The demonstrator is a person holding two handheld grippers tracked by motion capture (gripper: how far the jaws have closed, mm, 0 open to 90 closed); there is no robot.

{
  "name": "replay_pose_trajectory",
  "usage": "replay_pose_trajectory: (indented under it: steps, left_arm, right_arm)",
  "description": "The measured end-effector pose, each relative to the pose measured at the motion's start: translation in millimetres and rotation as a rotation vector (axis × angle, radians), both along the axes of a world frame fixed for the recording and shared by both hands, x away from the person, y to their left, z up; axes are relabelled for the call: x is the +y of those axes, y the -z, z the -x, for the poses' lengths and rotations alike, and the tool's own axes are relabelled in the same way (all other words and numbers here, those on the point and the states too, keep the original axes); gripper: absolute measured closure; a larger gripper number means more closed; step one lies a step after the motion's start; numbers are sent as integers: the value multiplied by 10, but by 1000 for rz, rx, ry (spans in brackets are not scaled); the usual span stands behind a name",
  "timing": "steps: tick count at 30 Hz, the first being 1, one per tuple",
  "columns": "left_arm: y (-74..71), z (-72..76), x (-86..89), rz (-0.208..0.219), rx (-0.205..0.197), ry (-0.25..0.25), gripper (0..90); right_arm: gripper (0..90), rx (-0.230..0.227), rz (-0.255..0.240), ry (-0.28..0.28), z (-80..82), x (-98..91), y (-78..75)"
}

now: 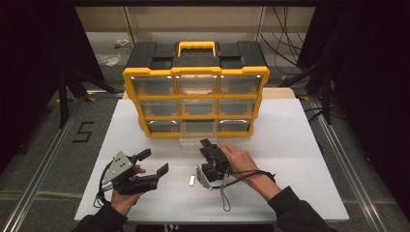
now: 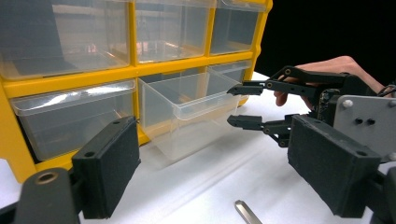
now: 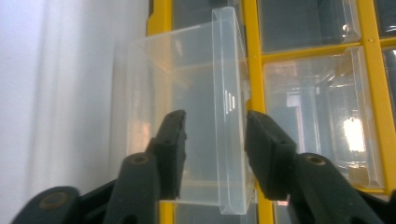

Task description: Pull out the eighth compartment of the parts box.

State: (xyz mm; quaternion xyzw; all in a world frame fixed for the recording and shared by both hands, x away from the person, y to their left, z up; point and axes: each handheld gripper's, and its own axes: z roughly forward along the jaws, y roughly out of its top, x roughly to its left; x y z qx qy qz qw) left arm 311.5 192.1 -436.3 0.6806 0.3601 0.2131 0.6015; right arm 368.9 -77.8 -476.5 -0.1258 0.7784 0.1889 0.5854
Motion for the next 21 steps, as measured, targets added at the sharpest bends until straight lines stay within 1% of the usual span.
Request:
replay_pose_trajectory:
  steps: [2,5,7,9,10,11,12,13,14,16,18,19,20,21]
  left_arm:
    - [1,-1,1,1,1,-1,161]
    - [-3,1,2,1,-1,-2,161]
    - [-3,1,3,1,-1,-3,161]
    - [-3,-1,5,4,-1,-4,162]
    - [-3,-1,5,4,-1,-4,161]
    - [-4,0,6,6,-2,-4,161]
    - [-4,1,6,6,-2,-4,161]
    - [-4,0,7,6,-2,-4,161]
    - [-4,0,6,6,-2,-5,161]
    - [-4,0,5,5,-3,-5,161]
    - [-4,0,5,5,-3,-4,161]
    - [-3,-2,6,4,-1,-5,161]
    - [-2,-4,6,5,-1,-4,161]
    - [-1,-4,6,4,-1,-4,161]
  right_arm:
    - [528,31,-9,-5,22,5,-21]
    - [485,65,-37,-12,68,15,-60]
    - [469,98,-72,-16,97,25,-93]
    - [451,143,-109,-28,123,33,-140]
    - [446,175,-137,-21,145,37,-159]
    - [440,202,-158,-25,152,39,-182]
    - [433,241,-184,-26,157,42,-209]
    - [429,260,-202,-23,162,44,-220]
    - [426,294,-218,-27,163,45,-242]
    - [414,330,-244,-28,173,45,-265]
    - [396,387,-277,-25,184,48,-293]
    - [393,406,-290,-26,187,51,-300]
    - [388,441,-307,-26,190,53,-313]
    - [386,460,-317,-27,191,56,-320]
